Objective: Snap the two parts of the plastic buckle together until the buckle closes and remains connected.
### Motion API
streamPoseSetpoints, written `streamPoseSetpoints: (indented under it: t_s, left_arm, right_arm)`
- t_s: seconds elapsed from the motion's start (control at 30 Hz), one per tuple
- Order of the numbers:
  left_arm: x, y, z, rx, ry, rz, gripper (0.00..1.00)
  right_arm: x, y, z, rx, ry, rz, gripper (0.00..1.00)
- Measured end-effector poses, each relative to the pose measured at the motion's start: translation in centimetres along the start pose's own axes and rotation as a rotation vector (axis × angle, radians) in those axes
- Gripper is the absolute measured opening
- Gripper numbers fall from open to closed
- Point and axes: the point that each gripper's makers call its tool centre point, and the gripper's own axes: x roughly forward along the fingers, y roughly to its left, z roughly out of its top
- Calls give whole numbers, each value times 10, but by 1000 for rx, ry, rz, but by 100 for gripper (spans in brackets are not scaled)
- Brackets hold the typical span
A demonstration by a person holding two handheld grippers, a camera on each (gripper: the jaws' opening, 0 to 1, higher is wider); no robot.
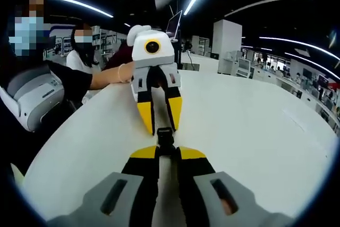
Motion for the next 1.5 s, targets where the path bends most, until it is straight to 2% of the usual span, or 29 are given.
streamPoseSetpoints:
  t_s: [0.3, 0.43, 0.53, 1.1, 1.5]
  left_arm:
    - [-2, 0, -3, -37, 11, 1, 16]
    - [-2, 0, -4, -65, 9, -3, 16]
    - [-2, 0, -4, -79, 7, -7, 16]
    - [0, -4, -4, -110, -2, -29, 13]
    - [1, -2, -3, -107, -4, -16, 12]
  right_arm:
    - [-1, 0, 0, 13, -2, 4, 13]
    - [-3, 0, 3, 31, -26, 9, 13]
    - [-2, -1, -1, 36, -13, 9, 13]
    - [0, 1, -2, 40, -13, 0, 12]
    - [-2, -1, -3, 38, -2, -22, 12]
